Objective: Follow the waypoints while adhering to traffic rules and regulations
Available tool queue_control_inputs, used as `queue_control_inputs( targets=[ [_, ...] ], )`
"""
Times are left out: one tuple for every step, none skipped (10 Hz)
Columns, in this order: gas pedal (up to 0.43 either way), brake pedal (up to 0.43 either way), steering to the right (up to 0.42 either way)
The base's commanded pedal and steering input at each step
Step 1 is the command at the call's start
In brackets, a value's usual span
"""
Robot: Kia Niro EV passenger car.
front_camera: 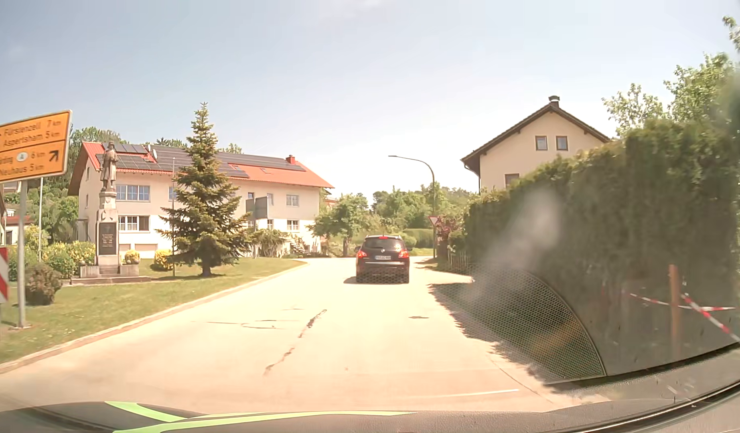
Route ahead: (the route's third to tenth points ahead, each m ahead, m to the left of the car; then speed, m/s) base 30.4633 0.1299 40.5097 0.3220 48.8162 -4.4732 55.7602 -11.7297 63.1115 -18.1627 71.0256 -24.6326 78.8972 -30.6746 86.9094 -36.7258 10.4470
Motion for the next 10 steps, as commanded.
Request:
queue_control_inputs(
  targets=[
    [0.0,0.14,0.016],
    [0.0,0.14,0.015],
    [0.0,0.14,0.015],
    [0.0,0.146,0.015],
    [0.0,0.146,0.015],
    [0.0,0.152,0.015],
    [0.0,0.152,0.015],
    [0.0,0.159,0.015],
    [0.0,0.165,0.016],
    [0.0,0.171,0.016]
  ],
)
